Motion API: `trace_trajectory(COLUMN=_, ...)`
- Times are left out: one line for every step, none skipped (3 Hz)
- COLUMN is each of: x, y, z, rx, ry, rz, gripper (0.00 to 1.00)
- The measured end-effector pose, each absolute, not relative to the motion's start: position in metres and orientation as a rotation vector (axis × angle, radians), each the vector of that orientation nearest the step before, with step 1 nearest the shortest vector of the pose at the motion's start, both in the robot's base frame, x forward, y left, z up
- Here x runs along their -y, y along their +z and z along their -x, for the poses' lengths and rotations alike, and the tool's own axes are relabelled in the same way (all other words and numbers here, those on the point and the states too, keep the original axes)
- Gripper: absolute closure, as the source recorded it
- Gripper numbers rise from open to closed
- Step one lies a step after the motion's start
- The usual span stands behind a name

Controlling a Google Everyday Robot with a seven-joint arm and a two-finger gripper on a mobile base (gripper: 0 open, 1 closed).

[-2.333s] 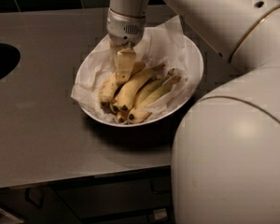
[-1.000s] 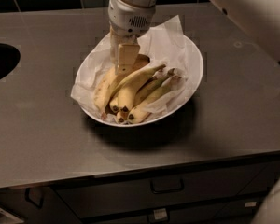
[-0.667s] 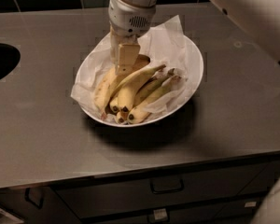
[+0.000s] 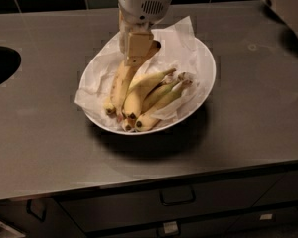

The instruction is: Pick banana from white bowl

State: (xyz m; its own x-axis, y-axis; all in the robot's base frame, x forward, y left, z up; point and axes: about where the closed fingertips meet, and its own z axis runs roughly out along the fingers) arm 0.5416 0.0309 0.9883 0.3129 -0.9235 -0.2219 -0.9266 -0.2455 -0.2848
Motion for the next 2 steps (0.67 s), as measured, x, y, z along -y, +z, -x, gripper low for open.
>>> trace_trajectory(x=-0.024, y=1.017, z=-0.533, rx=-1.631, ry=-0.076, rz=2.178, gripper=1.00)
trace_trajectory(x=-0.016, y=1.038, z=-0.525, rx=-1.619, ry=-0.140, rz=2.130, gripper=1.00)
